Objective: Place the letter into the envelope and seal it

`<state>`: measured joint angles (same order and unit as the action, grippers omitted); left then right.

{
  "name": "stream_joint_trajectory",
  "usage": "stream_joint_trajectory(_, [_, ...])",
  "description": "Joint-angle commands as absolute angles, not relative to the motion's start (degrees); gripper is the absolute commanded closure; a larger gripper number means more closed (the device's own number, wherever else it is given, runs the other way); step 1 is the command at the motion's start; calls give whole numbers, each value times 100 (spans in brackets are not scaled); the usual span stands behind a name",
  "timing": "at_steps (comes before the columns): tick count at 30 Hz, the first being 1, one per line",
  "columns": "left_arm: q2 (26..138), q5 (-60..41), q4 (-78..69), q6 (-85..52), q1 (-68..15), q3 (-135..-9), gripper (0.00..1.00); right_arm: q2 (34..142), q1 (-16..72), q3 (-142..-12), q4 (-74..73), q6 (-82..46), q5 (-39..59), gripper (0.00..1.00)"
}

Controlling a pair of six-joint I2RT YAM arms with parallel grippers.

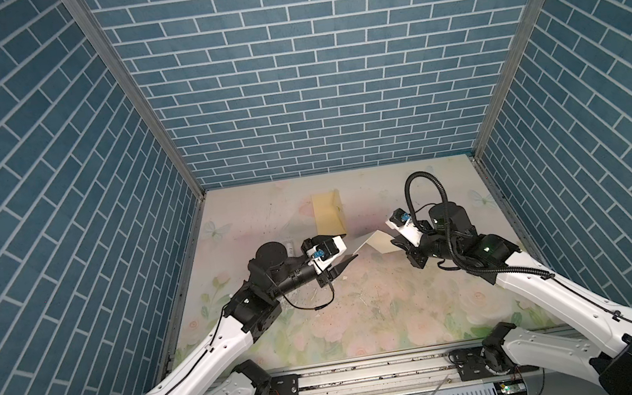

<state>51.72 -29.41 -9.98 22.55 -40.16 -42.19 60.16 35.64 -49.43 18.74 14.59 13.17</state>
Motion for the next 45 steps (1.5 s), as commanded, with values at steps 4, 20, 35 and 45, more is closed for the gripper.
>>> stream_joint_trajectory(4, [5170,-2886,-527,2137,-3984,-4559,41,5782,3533,-4615,1673,2263,1529,100])
stream_joint_trajectory(20, [6253,-3749,-749,2249,-3955,-4729,48,5699,3542,-4550,1680,2669,3077,100])
stream_joint_trajectory(35, [6570,-4293,-947,2417,-3956,-4562,50,5984,3611,-4875,1752,2240,3774,100])
stream_joint_trajectory(45, [6546,-4331,-978,2406,-3955,-4564,52,6134,3658,-5098,1929,2030,3542,100])
